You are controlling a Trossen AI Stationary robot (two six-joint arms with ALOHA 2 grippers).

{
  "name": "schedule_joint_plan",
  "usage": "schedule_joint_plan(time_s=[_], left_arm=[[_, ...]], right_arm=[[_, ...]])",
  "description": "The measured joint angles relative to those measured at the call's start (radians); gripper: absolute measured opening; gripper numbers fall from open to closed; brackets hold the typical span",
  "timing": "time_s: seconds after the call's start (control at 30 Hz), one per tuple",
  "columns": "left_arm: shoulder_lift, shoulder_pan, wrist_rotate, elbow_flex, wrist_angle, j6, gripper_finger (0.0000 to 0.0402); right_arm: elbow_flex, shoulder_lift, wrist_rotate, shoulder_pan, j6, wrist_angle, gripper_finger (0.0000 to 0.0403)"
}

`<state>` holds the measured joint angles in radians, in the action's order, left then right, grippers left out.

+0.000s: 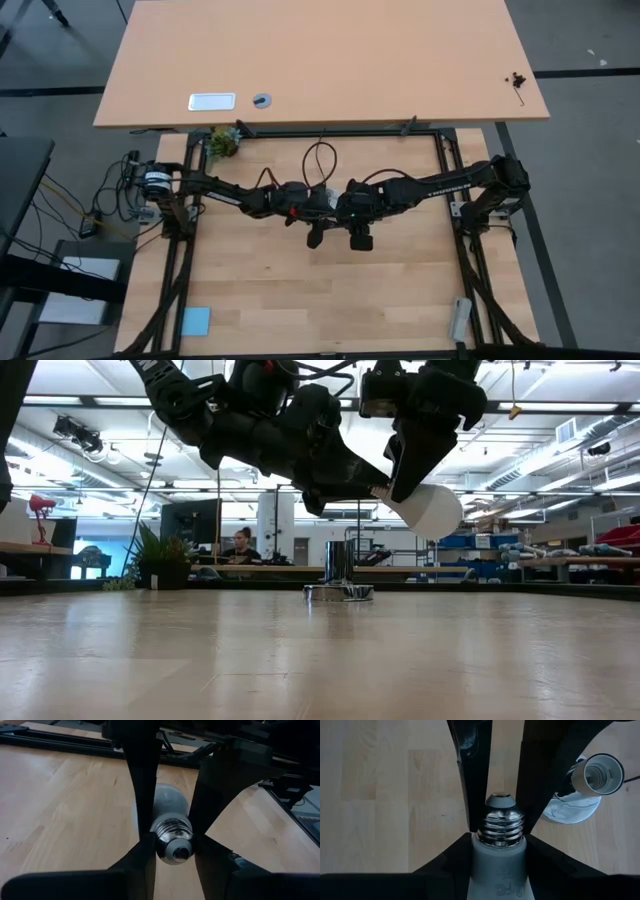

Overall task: Screw lightbulb
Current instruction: Insert the white lightbulb into the silver lamp

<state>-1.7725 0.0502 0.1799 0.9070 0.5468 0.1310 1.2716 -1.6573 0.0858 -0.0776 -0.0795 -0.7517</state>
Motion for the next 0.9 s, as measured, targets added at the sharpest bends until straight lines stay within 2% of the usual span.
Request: schedule_joint_plan(time_s=[0.27, 0.47, 0.63, 0.9], left_arm=[[0.000, 0.000, -0.024, 0.000, 0.000, -0.023, 0.0106], [0.000, 0.001, -0.038, 0.000, 0.000, -0.026, 0.0105], [0.000, 0.008, -0.039, 0.000, 0.021, -0.026, 0.0104], [0.030, 0.040, -0.038, -0.001, 0.033, -0.050, 0.0104]], right_arm=[[0.000, 0.000, 0.007, 0.000, -0.005, 0.003, 0.0169], [0.018, 0.000, 0.094, -0.009, -0.022, -0.002, 0.0209], [0.090, 0.006, 0.120, -0.024, -0.014, -0.056, 0.0237], [0.193, 0.068, 0.331, -0.054, 0.001, -0.219, 0.0239]])
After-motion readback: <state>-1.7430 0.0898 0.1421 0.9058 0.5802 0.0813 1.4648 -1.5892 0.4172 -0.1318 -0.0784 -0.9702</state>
